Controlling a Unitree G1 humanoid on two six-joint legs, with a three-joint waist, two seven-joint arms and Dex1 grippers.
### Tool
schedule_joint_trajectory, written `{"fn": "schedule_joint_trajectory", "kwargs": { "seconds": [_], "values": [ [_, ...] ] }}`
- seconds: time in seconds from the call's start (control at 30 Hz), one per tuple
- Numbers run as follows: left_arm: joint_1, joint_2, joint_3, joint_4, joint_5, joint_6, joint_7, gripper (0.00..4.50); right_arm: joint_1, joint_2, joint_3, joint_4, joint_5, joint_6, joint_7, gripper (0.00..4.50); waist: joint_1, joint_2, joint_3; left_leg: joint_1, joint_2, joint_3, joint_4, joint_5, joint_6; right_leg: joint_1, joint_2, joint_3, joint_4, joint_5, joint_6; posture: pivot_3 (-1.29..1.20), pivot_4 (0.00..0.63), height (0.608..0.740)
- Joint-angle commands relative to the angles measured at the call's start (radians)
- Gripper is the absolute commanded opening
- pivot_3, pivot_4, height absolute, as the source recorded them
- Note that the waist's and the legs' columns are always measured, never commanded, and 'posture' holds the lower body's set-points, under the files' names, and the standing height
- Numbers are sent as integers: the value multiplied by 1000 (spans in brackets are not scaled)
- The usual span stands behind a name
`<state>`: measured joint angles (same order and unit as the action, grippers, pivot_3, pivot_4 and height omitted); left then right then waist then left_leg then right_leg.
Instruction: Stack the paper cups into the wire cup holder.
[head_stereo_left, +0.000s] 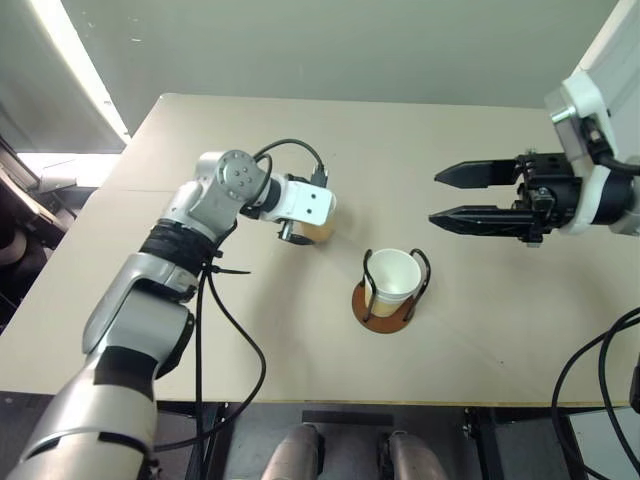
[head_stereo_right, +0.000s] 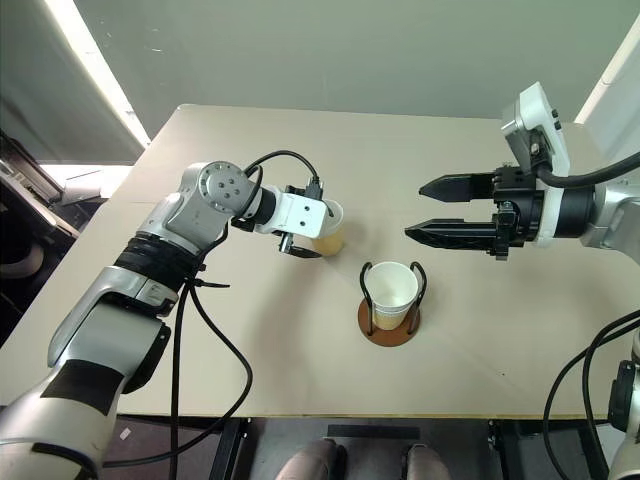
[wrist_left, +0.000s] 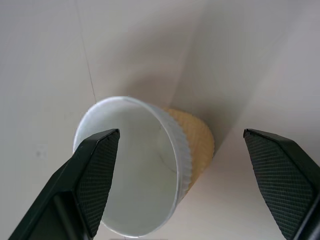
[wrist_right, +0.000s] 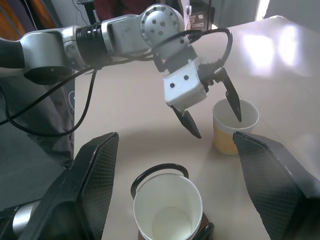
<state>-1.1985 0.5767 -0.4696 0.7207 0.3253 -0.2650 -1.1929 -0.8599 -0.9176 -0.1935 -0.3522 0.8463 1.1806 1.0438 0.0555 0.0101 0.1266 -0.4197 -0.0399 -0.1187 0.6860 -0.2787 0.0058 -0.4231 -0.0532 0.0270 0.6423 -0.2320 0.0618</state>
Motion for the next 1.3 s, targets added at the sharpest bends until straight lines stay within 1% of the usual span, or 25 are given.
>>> {"fn": "schedule_joint_trajectory", "kwargs": {
  "seconds": [0.03,0.1,0.2,0.37,0.4,0.53,0.7,0.9,1.1,1.3],
  "values": [
    [-41,-15,3,54,28,-47,34,4271,-6,-20,-36,-13,30,-20,-19,3775,0,0,0,0,0,0,0,0,0,0,0,0,0,0,0,0,150,740],
    [-52,-31,3,105,41,-76,57,4271,3,-27,-33,-16,27,-37,-20,3775,1,0,0,0,0,0,0,0,0,0,0,0,0,0,0,0,150,740],
    [-70,-46,2,165,57,-118,86,3645,23,-38,-38,-18,33,-62,-11,3805,3,0,0,0,0,0,0,0,0,0,0,0,0,0,0,0,150,740],
    [-93,-64,30,192,13,-154,22,1862,69,-74,-67,0,33,-156,49,3805,4,0,0,0,0,1,0,0,0,-1,0,0,0,0,0,0,150,740],
    [-97,-65,39,185,-5,-151,-5,1447,84,-82,-75,5,24,-195,73,3805,6,0,0,-1,0,1,0,0,0,-1,0,0,0,0,0,0,150,740],
    [-98,-54,80,104,-103,-109,-151,46,147,-132,-89,27,-8,-306,170,3805,9,0,0,-1,0,1,0,0,0,-1,0,0,0,0,0,0,150,740],
    [-81,-20,119,-71,-204,-1,-294,16,186,-169,-77,57,-14,-371,237,3805,9,0,0,-1,0,3,1,0,0,-1,0,1,1,0,0,0,150,740],
    [-92,-2,161,-299,-330,210,-401,16,208,-231,-40,67,-25,-395,329,3805,9,0,0,-1,0,3,3,0,0,-1,0,1,2,0,0,0,150,740],
    [-137,13,146,-451,-471,384,-422,16,253,-306,-13,50,-78,-474,433,3805,9,0,0,-3,0,3,5,0,1,-1,0,1,3,0,1,0,150,740],
    [-169,49,83,-544,-600,486,-422,16,261,-314,-12,59,-90,-491,442,3805,7,0,0,-1,1,4,5,-1,1,0,0,1,4,0,1,0,150,740]
  ]
}}
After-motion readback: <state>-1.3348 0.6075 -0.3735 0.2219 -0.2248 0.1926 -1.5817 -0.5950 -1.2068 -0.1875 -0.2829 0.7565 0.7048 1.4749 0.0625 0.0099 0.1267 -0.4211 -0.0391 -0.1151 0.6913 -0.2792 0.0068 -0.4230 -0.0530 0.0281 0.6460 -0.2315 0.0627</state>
